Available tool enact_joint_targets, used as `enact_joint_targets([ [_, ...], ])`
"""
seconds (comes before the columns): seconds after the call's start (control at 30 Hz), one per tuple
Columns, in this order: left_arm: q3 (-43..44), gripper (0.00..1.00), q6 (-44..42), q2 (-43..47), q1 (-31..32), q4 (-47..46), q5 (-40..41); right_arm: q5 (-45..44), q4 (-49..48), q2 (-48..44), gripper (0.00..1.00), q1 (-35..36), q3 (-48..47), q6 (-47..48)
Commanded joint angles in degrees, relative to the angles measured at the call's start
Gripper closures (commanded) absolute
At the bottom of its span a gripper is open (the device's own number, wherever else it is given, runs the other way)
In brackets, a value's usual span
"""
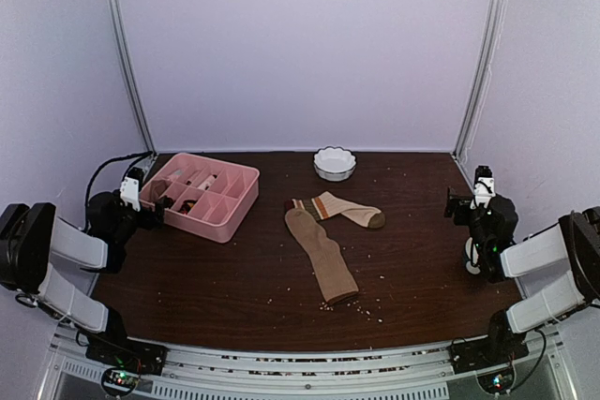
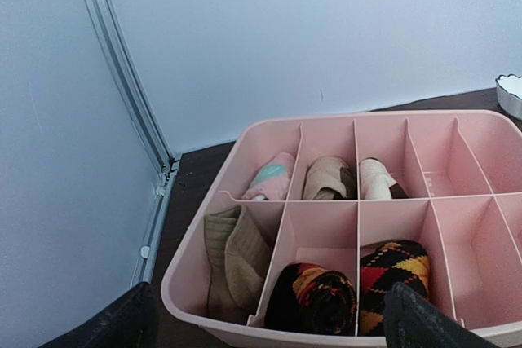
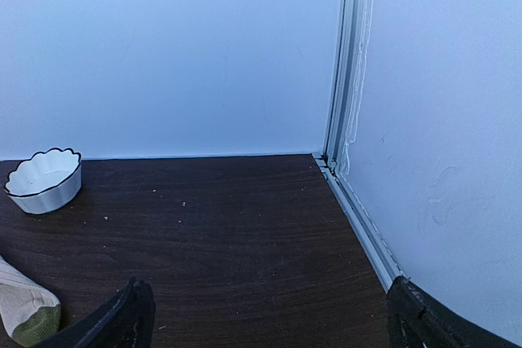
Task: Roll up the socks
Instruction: Roll the sock at the center of the board.
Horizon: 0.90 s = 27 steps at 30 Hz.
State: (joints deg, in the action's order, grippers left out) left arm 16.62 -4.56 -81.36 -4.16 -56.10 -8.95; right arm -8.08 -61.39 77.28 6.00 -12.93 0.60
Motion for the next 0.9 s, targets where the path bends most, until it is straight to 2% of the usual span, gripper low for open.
enact_joint_targets([
  [0.0, 1.4, 0.02, 0.5, -0.3, -0.5, -4.0, 0.4, -1.7, -1.3, 0.5, 0.0, -0.5, -1.2, -0.6],
  [0.53, 1.3, 0.02, 0.5, 0.0, -0.6, -4.2, 0.0, -2.0, -1.1, 0.5, 0.0, -0.6, -1.2, -0.9],
  [0.6, 3.8, 0.02, 0.1, 2.8, -0.7, 2.7, -0.8, -5.7, 1.0, 0.0, 0.0, -0.8, -2.1, -2.5],
  [0.63, 6.8, 0.02, -0.1, 4.5, -0.6, 9.3, -1.2, -8.6, 5.3, -1.9, 0.0, -0.8, -3.0, -3.3],
  [0.7, 14.3, 0.02, -1.3, 7.0, -0.6, 25.1, -1.8, -15.2, 25.5, -7.2, 0.0, -0.8, -11.0, -7.1],
  [0.77, 20.3, 0.02, -3.6, 8.3, -0.7, 35.8, -3.1, -16.6, 43.7, -9.9, 0.0, -0.8, -22.6, -7.4],
  [0.87, 29.3, 0.02, -6.3, 9.7, -0.6, 51.3, -6.4, -12.3, 54.7, -10.4, 0.0, -1.0, -29.8, -13.2],
])
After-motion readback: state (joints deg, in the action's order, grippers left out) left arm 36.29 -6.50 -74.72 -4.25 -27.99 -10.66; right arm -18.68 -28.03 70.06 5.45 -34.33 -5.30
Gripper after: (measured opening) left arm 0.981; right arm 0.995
